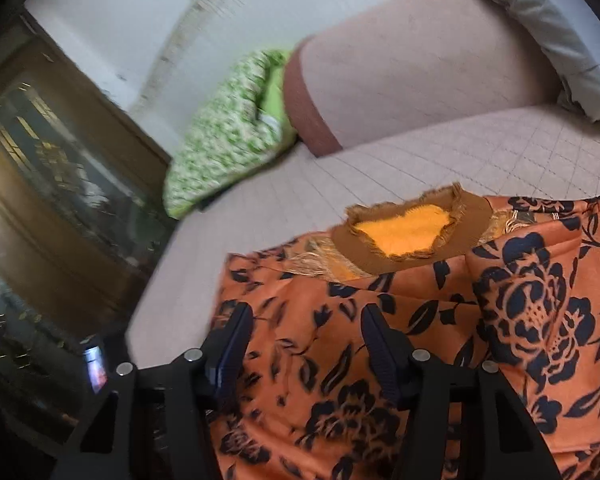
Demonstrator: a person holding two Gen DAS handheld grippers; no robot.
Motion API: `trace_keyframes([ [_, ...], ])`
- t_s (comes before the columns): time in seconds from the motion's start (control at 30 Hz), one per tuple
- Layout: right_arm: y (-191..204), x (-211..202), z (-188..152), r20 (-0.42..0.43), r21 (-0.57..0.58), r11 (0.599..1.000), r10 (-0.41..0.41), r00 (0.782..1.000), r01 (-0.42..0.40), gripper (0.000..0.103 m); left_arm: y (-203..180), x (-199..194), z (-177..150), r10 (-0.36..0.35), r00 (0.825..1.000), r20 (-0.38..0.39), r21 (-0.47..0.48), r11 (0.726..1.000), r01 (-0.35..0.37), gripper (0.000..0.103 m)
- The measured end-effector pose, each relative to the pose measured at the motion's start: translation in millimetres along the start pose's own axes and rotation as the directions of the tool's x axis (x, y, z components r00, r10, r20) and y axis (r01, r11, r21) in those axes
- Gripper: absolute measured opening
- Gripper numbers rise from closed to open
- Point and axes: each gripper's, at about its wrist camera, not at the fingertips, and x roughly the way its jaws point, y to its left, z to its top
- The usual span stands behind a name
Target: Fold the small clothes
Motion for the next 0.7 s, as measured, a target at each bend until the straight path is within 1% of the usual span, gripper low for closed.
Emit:
trace_keyframes([
  [0.03,-3,3,1,-0.011,0.001,0.999,-0.035,0.999,0.035,0.059,0,1,1,-0.004,1.000,-0.005,-0.001,1.000,0.004,0.077],
  [0.07,-9,5,-1,-0.024,0.004,0.996,-0.086,0.996,0.086,0.059,2,-1,1,-0.008,1.000,-0.007,-0.002,1.000,0.008,0.077],
  [0.13,-24,3,-4,-0.049,0.012,0.984,-0.175,0.983,0.176,0.059,5,-1,3,-0.017,1.000,-0.011,-0.004,1.000,0.017,0.077],
  [0.2,-49,-12,-12,-0.070,0.029,0.964,-0.261,0.963,0.263,0.059,8,-1,7,-0.038,0.999,-0.015,-0.012,0.999,0.037,0.077],
  [0.27,-74,-30,-21,-0.096,0.051,0.948,-0.307,0.947,0.313,0.058,16,0,10,-0.049,0.999,-0.013,-0.017,0.999,0.048,0.077],
  [0.3,-89,-39,-28,-0.121,0.063,0.933,-0.344,0.931,0.353,0.058,20,1,11,-0.052,0.999,-0.012,-0.021,0.998,0.052,0.077],
  [0.33,-101,-46,-33,-0.138,0.079,0.929,-0.350,0.927,0.362,0.050,23,2,12,-0.055,0.998,-0.011,-0.024,0.998,0.055,0.077],
  [0.37,-110,-56,-39,-0.144,0.104,0.937,-0.317,0.937,0.333,0.047,27,2,14,-0.058,0.998,-0.011,-0.027,0.998,0.058,0.077],
  [0.4,-115,-72,-46,-0.132,0.129,0.947,-0.278,0.952,0.294,0.047,30,1,14,-0.060,0.998,-0.010,-0.031,0.998,0.060,0.077],
  [0.43,-114,-82,-49,-0.115,0.129,0.949,-0.275,0.955,0.288,0.047,35,-1,15,-0.062,0.998,-0.006,-0.036,0.997,0.061,0.077],
  [0.5,-106,-110,-59,-0.067,0.090,0.949,-0.298,0.952,0.303,0.047,45,-8,13,-0.064,0.998,0.009,-0.034,0.997,0.064,0.077],
  [0.6,-98,-147,-75,-0.052,0.068,0.965,-0.250,0.967,0.254,0.050,70,-23,0,-0.060,0.998,0.023,-0.025,0.998,0.061,0.077],
  [0.63,-94,-155,-78,-0.048,0.068,0.967,-0.243,0.969,0.246,0.052,82,-28,-5,-0.056,0.998,0.022,-0.039,0.998,0.057,0.077],
  [0.7,-92,-182,-88,-0.024,0.072,0.973,-0.220,0.975,0.221,0.059,101,-41,-15,-0.055,0.998,0.019,-0.073,0.996,0.056,0.077],
])
